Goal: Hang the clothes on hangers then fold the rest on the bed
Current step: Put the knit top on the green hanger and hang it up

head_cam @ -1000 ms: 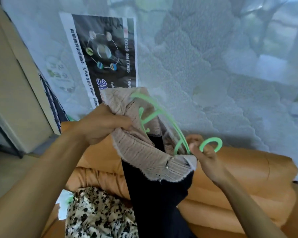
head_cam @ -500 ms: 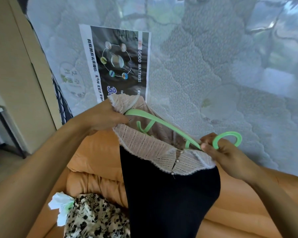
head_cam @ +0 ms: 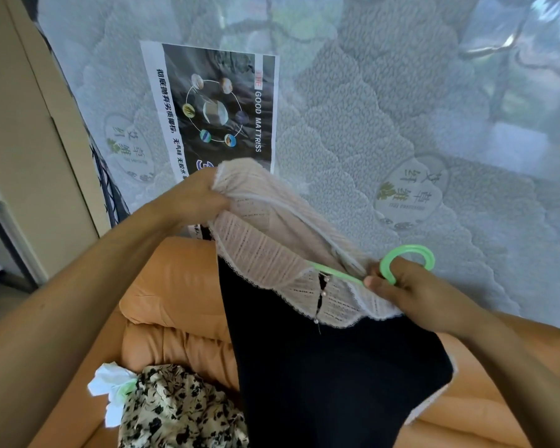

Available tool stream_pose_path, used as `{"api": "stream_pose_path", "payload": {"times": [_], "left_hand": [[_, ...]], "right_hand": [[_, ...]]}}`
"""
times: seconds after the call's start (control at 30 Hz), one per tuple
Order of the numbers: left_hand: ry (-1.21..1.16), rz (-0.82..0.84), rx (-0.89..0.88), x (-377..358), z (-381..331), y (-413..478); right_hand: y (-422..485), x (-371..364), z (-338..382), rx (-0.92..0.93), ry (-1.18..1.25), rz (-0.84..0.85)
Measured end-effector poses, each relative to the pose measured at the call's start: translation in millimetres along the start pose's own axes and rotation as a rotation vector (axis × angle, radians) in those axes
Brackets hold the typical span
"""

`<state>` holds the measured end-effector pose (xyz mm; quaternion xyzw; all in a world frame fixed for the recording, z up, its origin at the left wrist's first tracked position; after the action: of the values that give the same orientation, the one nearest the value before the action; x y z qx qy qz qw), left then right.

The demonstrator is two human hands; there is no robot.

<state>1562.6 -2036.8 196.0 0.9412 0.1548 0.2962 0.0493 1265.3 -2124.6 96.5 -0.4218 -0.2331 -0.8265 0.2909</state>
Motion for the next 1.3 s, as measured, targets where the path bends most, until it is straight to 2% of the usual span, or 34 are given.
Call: {"api": "stream_pose_path", "payload": {"times": [0.27,0.37,0.5,0.6,0.7,0.77,0.8,0.87,0.93,0.97,1.03,1.1,1.23,1.3], "left_hand": [[-0.059,-0.089,-0.158,6,-54,10],[-0.035,-0.022,-0.163,9,-56,6],[0.026,0.067,-0.221,-23,-77,-7],[-0.071,0.064,-0.261,-34,-94,-13],[-0.086,0.246,-0.306,-62,-96,-25],[-0.042,0.382,-0.335,-79,-88,-33],[-0.074,0.387,-0.349,-78,-83,-36],[-0.200,0.237,-0.406,-58,-75,-40],[-0.254,-0.018,-0.419,-34,-53,-41],[-0.295,-0.054,-0.323,-35,-33,-41],[-0.359,0.068,-0.047,-65,15,-40],[-0.225,0.063,0.021,-83,43,-45],[-0.169,-0.180,-0.115,-61,39,-42],[-0.182,-0.248,-0.175,-43,32,-38]], "right_hand": [[11,31,26,-0.046,-0.215,0.127],[6,51,18,-0.046,-0.167,0.117],[18,35,6,-0.074,-0.246,0.155],[19,34,15,0.003,-0.092,0.091],[7,48,34,0.158,0.161,0.010],[-1,62,36,0.172,0.300,-0.093],[-5,66,35,0.165,0.315,-0.128],[-12,73,31,0.153,0.332,-0.173],[-18,83,27,0.142,0.367,-0.229],[-21,89,23,0.131,0.383,-0.265],[-22,96,19,0.120,0.404,-0.313],[-20,92,21,0.156,0.380,-0.267],[-19,86,10,0.155,0.318,-0.155],[-21,85,6,0.135,0.293,-0.069]]}}
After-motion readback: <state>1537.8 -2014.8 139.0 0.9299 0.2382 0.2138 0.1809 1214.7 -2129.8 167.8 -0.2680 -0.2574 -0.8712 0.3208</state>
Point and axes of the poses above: each hand's wrist, its own y-axis towards the middle knuckle, its own x-axis out of the back of the hand, z = x × y, the point moved 9 cm from there along y, towards the middle knuckle, and after that the axes turned 5 degrees about -y, right-handed, at the moved point
